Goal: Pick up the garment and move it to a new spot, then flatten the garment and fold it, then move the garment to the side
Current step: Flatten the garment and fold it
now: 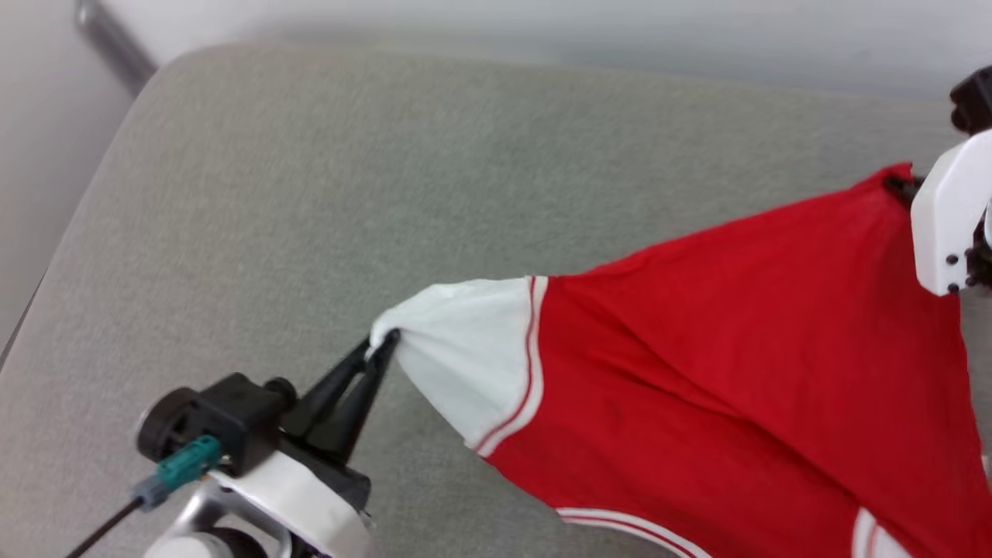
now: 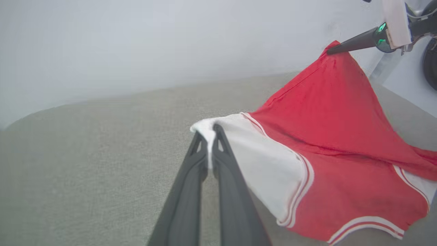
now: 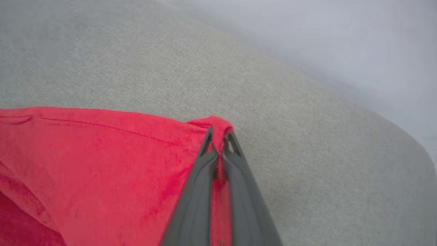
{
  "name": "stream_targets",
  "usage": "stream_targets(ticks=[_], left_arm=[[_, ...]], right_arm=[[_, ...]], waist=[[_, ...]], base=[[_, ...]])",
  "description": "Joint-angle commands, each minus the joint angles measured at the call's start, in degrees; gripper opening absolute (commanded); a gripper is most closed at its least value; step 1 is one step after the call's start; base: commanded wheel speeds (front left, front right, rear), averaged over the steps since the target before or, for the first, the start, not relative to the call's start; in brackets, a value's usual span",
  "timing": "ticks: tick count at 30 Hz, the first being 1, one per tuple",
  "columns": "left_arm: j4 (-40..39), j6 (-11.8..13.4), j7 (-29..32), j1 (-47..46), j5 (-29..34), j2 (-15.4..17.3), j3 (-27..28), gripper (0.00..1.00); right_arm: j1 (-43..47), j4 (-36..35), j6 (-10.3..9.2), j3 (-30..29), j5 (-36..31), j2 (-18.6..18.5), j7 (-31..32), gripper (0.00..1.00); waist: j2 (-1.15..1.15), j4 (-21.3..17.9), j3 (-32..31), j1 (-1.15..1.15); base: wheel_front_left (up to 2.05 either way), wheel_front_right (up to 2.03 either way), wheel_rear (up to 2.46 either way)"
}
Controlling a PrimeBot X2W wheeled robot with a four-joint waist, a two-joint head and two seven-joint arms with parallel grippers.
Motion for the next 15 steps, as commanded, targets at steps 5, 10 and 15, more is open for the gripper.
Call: stream_targets(ticks=[5,10,15], left_arm=[[-2.76,1.70,-0.28,-0.48,0.63,2.53,3.60,0.00],[-6.21,2.95,0.29,-1.80,0.62,5.84,8.02,0.00],[-9.52,3.79,0.09,-4.79,-0.04,8.18,12.80,0.00]], right_arm=[[-1.69,-2.47,-0.03,0.65,1.73,-1.40,-2.70,0.00],[-2.82,-6.04,-0.03,0.19,3.36,-2.26,-5.35,0.00],[-3.90,-10.34,-0.03,-1.02,4.49,-2.42,-7.97,0.00]], waist=[[0.00,-6.15,-6.74,0.00],[0.00,-9.62,-9.93,0.00],[0.00,-12.70,-11.89,0.00]], base=[[0.00,0.00,0.00],[0.00,0.00,0.00],[0.00,0.00,0.00]])
